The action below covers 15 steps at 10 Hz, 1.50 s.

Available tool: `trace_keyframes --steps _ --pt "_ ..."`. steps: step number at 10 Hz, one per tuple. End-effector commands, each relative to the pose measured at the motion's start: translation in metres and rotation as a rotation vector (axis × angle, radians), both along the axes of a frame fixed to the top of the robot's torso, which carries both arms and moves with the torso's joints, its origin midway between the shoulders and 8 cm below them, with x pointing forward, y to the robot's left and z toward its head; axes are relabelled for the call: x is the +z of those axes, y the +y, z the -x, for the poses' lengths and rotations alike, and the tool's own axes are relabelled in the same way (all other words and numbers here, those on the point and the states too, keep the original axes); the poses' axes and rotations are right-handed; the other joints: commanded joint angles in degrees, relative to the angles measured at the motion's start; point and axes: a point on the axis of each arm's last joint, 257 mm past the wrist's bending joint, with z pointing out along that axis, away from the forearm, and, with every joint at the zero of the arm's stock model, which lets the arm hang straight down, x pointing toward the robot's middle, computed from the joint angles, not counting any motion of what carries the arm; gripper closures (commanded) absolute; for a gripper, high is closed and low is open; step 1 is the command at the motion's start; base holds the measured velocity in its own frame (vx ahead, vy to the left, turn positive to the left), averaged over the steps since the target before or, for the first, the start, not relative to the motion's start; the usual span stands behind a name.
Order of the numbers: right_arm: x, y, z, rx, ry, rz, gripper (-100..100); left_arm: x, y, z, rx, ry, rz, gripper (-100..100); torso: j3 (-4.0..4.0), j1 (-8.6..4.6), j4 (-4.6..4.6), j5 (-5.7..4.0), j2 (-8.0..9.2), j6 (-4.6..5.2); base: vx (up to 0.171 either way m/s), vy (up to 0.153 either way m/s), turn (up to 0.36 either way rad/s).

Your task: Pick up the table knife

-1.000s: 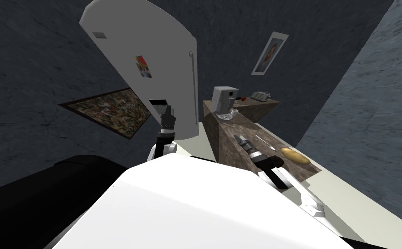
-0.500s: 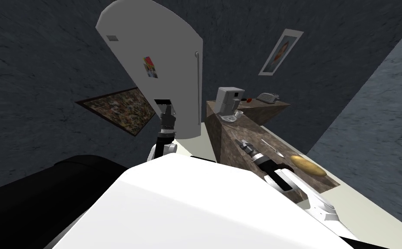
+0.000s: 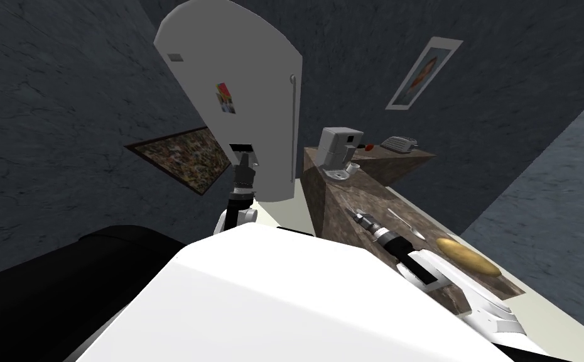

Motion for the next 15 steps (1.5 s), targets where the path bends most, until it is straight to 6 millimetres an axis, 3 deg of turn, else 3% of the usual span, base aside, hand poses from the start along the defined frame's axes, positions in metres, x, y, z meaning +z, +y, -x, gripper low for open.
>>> trace_keyframes --steps 1,4,5,10,13,14,15 --pt "-0.012 -0.016 0.005 -0.007 0.044 0.049 -100 0.000 0.000 0.000 0.000 0.000 0.000 0 0.00 0.00 0.00 0.00 0.00 0.00 0.037 0.014 0.139" --pt "-0.040 -0.057 0.025 -0.029 0.147 0.153 -100 0.000 0.000 0.000 0.000 0.000 0.000 0 -0.05 0.03 -0.02 0.00 -0.09 -0.01 0.057 0.020 0.158" --pt "-0.039 -0.058 0.025 -0.026 0.147 0.158 -100 0.000 0.000 0.000 0.000 0.000 0.000 0 -0.05 0.03 -0.02 0.00 -0.09 -0.01 0.041 0.008 0.044" --pt "-0.065 -0.116 0.057 -0.050 0.280 0.304 -100 0.000 0.000 0.000 0.000 0.000 0.000 0 -0.03 0.04 -0.01 0.00 -0.05 0.00 0.044 0.014 0.123" --pt "-0.075 -0.143 0.074 -0.058 0.342 0.373 -100 0.000 0.000 0.000 0.000 0.000 0.000 0 0.00 0.05 0.00 0.01 0.00 0.01 0.034 0.016 0.096" --pt "-0.072 -0.134 0.071 -0.055 0.327 0.356 -100 0.000 0.000 0.000 0.000 0.000 0.000 0 0.01 0.05 0.01 0.01 0.03 0.02 0.013 0.005 0.018" --pt "-0.072 -0.135 0.072 -0.056 0.329 0.359 0 0.000 0.000 0.000 0.000 0.000 0.000 0 0.05 0.02 0.02 0.00 0.09 0.04 0.000 0.000 0.000"
